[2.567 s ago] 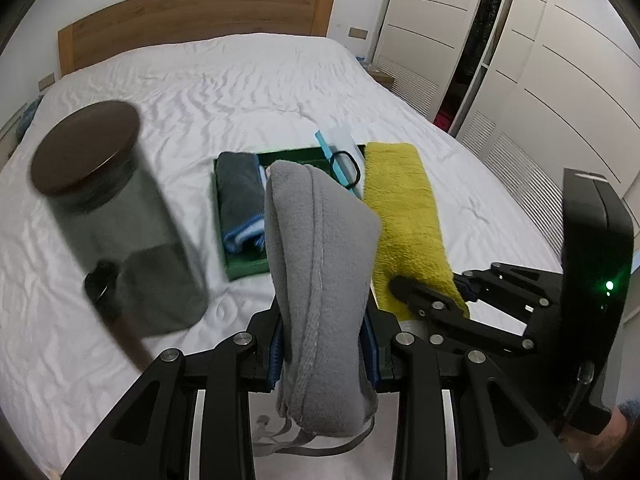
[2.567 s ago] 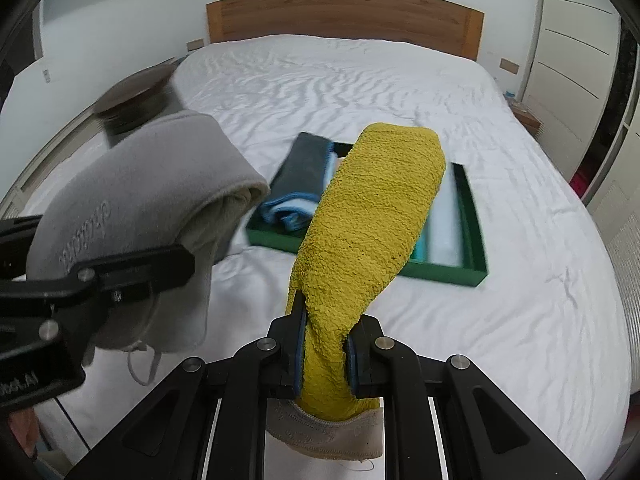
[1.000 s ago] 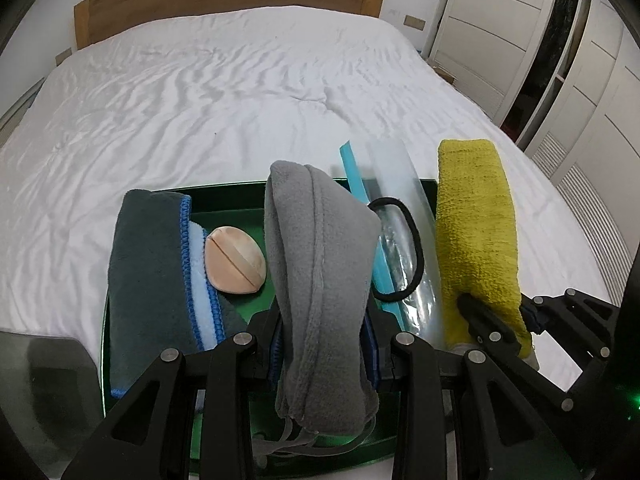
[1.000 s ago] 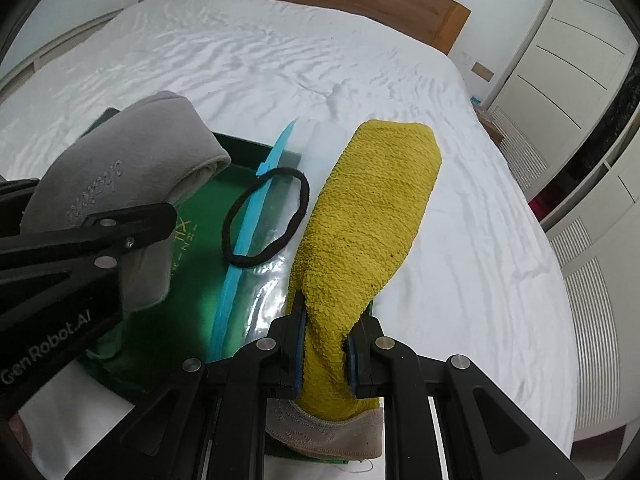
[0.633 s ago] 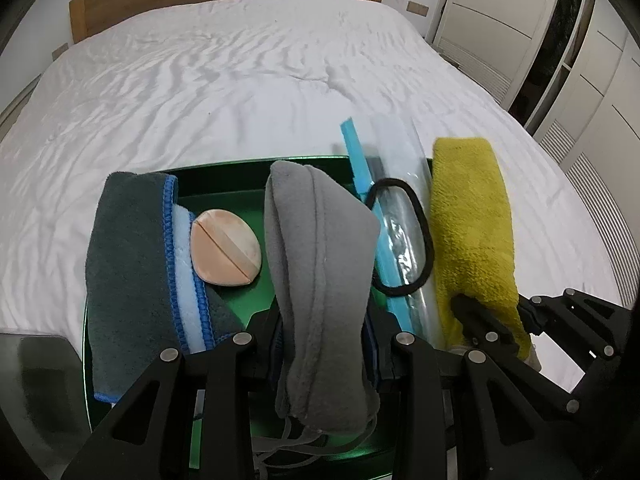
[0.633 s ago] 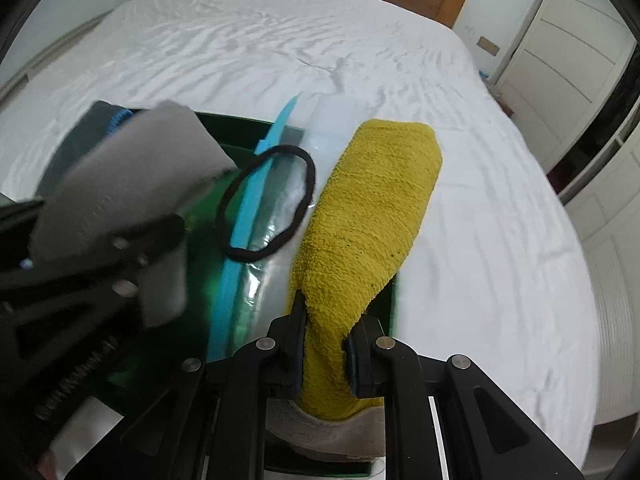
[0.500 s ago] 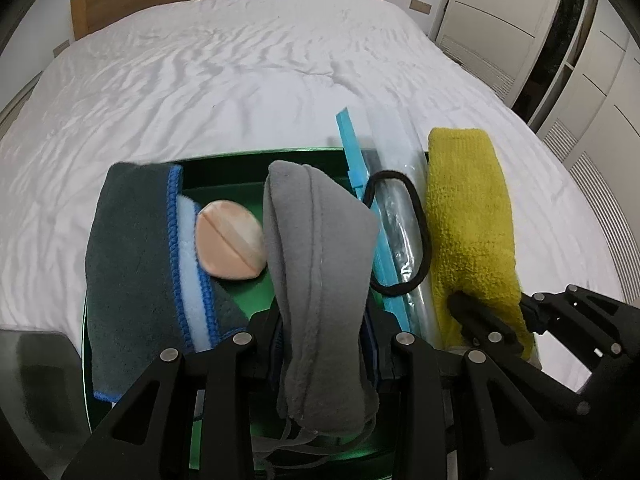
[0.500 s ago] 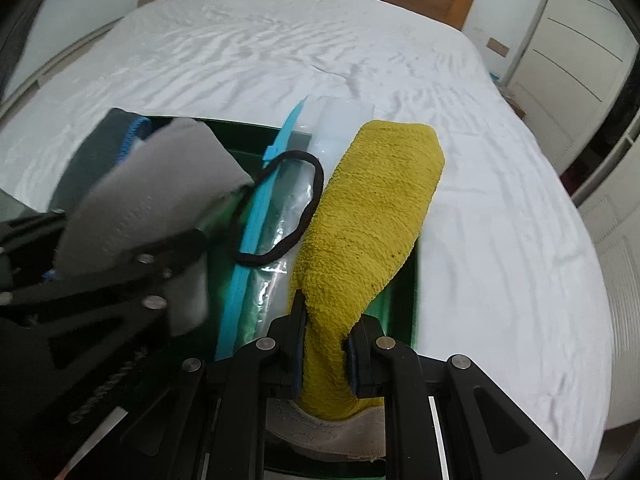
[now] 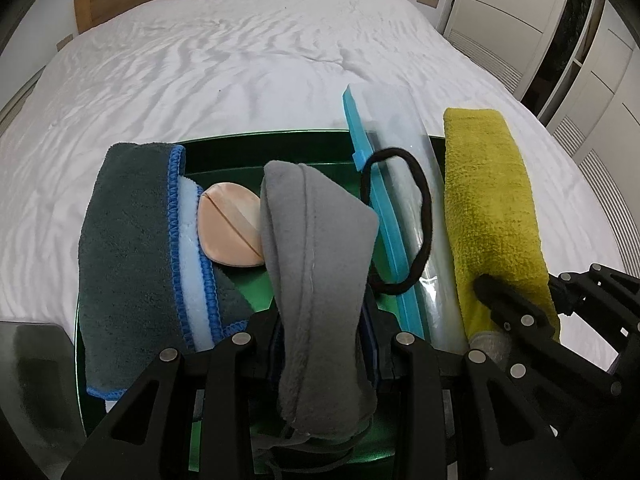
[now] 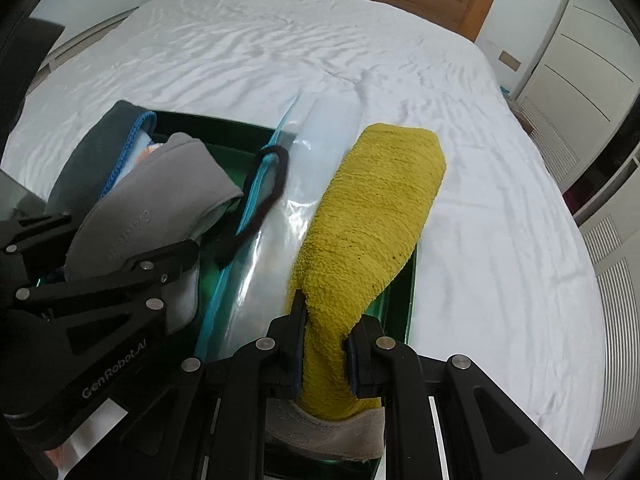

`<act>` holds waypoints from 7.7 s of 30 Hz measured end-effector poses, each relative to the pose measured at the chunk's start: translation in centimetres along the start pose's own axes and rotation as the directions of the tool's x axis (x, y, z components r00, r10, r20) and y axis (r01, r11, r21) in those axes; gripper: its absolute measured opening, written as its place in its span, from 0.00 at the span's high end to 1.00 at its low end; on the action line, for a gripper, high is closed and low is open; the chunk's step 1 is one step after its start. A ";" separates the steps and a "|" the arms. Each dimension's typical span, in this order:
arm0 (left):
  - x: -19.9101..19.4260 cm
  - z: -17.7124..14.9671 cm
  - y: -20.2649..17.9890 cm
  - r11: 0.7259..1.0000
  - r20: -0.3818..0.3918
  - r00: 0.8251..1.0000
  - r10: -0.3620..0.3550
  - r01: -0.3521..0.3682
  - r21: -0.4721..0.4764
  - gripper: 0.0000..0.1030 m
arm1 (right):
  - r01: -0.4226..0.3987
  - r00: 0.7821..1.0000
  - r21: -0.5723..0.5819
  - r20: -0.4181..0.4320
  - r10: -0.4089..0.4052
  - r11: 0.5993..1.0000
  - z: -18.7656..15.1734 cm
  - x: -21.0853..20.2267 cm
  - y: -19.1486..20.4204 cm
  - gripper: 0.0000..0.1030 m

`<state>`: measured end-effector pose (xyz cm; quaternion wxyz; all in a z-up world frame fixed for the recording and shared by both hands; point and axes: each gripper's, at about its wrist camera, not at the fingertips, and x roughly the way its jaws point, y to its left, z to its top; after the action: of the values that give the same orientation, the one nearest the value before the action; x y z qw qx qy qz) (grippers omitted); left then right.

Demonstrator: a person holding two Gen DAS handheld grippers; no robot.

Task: Organize soft objects
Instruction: 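Lower the eye mask and yellow towel into the tray with both tools, then open both tools to release the eye mask and towel, then withdraw, then move both tools to the bed toward the tissue pack and white cloth, then grasp the 'Face' tissue pack with the left tool while the right tool grasps the white cloth, then carry the tissue pack with the left tool while the right tool carries the cloth to the tray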

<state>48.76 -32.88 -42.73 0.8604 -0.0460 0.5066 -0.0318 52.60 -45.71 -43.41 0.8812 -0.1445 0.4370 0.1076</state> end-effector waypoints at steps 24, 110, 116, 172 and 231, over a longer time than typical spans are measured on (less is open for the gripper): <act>0.2 -0.2 -0.5 1.000 -0.008 1.000 0.006 -0.006 0.020 0.73 | -0.019 1.000 0.038 0.003 0.019 0.999 0.1 0.0 -0.2 0.84; -16.5 -5.6 4.2 0.997 0.170 0.984 -0.060 0.067 -0.034 0.48 | 0.059 0.988 0.170 0.130 -0.082 0.984 -6.7 -17.9 4.5 0.16; -21.1 -9.5 6.4 0.995 0.175 0.979 -0.100 0.101 0.002 0.48 | 0.072 0.990 0.135 0.110 -0.088 0.988 -9.3 -22.1 8.8 0.16; -23.6 -35.8 45.3 0.992 -0.212 0.970 0.118 -0.105 0.073 0.38 | -0.382 0.911 0.049 -0.146 0.385 0.923 -15.2 -22.3 53.7 0.51; -23.0 -9.2 5.8 0.970 0.097 0.977 -0.190 0.172 0.172 0.56 | -0.129 0.983 0.285 0.167 0.083 0.950 -13.8 -28.8 8.3 0.85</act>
<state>29.58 -25.18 -27.86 0.8819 -0.0234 0.4466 -0.1491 22.64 -44.60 -29.61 0.9166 0.0205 0.3866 0.0994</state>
